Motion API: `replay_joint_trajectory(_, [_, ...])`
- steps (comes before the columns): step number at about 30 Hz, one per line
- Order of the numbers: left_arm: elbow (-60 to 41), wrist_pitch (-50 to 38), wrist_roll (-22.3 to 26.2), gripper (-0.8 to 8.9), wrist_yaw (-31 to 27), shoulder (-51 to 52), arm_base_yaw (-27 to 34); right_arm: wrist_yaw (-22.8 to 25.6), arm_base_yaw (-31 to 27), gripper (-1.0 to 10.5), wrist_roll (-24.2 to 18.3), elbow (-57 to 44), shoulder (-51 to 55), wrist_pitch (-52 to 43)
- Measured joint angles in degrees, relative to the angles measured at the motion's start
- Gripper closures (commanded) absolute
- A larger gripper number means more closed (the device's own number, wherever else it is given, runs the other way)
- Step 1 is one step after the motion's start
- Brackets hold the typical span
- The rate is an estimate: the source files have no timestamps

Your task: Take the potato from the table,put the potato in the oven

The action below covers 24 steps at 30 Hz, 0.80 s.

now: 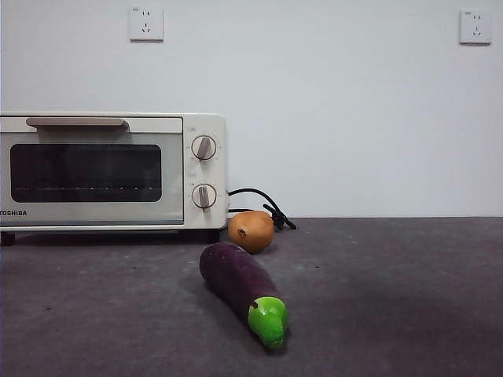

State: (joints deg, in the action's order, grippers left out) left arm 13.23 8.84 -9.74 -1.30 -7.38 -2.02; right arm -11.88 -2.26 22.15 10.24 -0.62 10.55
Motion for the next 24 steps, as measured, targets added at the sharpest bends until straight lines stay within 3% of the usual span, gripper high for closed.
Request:
replay_joint_trajectory(6, [8.2, 0.1, -0.8, 8.19, 0.0, -7.1, 0.0, -0.2, 0.0, 9.6, 1.2, 7.5, -0.1, 3.2])
replay_joint_trajectory(24, [40.1, 9.0, -0.9, 8.18, 0.1, -45.4, 0.0, -0.6, 0.0, 9.5, 1.3, 30.0, -14.1, 21.3])
